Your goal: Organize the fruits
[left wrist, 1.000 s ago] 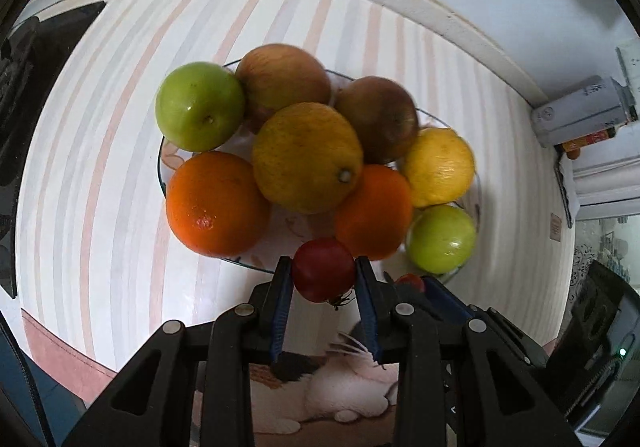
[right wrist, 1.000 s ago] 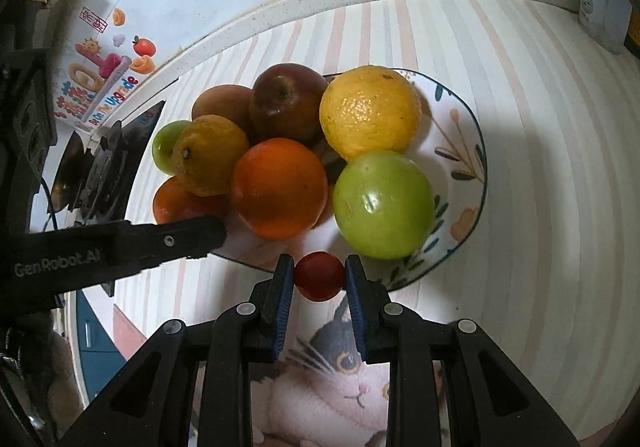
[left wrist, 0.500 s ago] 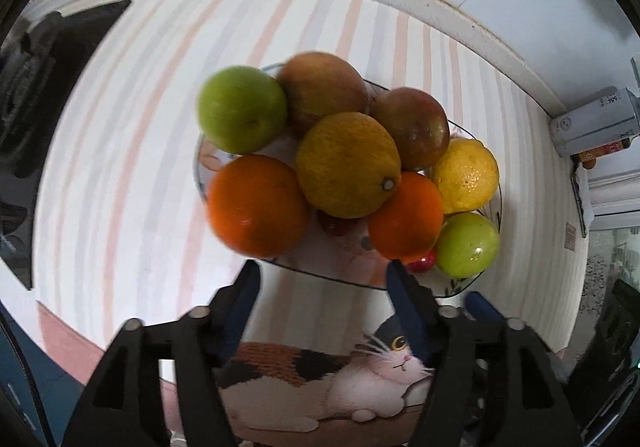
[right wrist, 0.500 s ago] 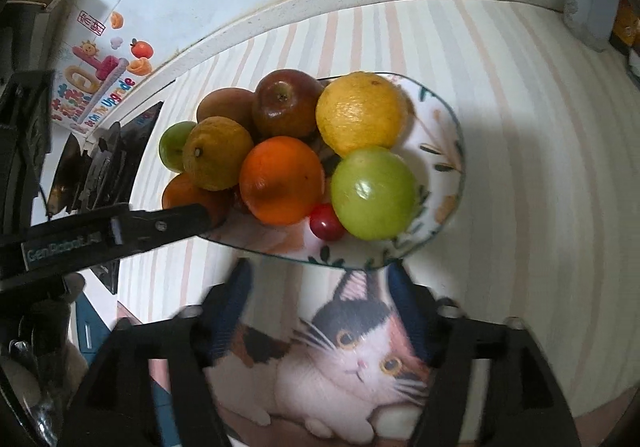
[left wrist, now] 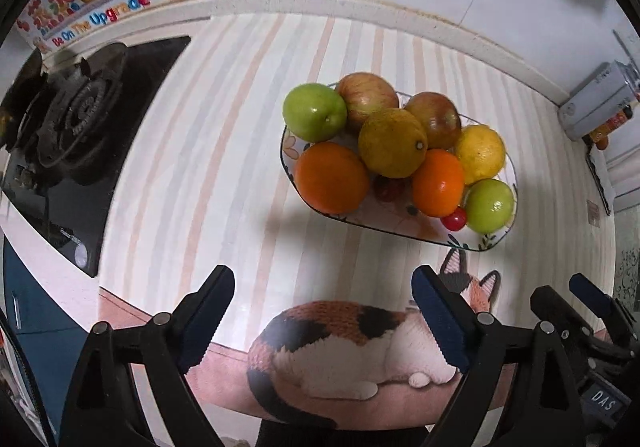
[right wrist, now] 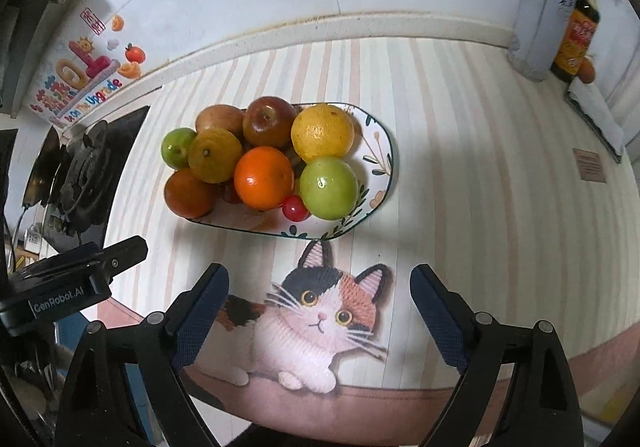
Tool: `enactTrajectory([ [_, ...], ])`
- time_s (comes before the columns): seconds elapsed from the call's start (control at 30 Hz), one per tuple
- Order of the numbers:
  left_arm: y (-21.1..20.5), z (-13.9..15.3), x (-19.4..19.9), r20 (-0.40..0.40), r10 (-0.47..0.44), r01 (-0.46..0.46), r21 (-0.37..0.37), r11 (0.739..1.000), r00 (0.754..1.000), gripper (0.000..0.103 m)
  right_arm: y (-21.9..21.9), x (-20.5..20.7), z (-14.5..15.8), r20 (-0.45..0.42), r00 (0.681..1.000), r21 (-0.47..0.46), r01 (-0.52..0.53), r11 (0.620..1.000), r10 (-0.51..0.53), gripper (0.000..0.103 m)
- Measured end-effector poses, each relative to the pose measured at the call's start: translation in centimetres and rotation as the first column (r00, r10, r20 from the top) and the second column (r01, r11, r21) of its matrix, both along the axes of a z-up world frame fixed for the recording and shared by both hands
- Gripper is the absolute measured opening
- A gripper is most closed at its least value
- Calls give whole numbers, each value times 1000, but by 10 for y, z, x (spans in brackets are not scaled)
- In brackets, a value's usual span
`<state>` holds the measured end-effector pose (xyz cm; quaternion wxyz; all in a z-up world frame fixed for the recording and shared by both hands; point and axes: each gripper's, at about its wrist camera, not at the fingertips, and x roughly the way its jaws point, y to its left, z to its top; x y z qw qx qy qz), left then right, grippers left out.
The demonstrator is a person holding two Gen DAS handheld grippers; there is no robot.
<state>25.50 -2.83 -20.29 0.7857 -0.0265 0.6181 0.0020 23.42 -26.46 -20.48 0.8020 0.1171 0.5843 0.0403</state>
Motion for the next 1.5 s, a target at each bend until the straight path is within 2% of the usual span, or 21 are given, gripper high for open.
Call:
enactTrajectory([
  [0.13,-4,20,-11,71,-25,23,24,999,997,91,4,-23,26,38,999,-25,24,999,-23,94],
  [0.33,-3,66,-45,168,-78,76,19,997,983,91,8,-68,75,114,991,-52,73,996,-67,94],
  [0.6,-2,137,-105,303,-148,141,47,989,941,91,11,-131,148,211,975,-59,85,995,-71,95],
  [0.7,-1,161,-127,355,-148,135,62,989,923,91,11,-153,177,252,966,-75,77,994,-56,99],
  [0.87,0,193,-155,399,-133,118,62,991,907,91,12,-181,212,292,956,-90,65,994,-36,99],
  [1.13,-6,215,-178,425,-107,88,63,994,899,91,4,-202,244,335,942,-88,60,994,-27,99],
  [1.5,-18,226,-193,438,-91,71,62,996,894,91,-2,-208,260,354,935,-66,24,998,1,99],
])
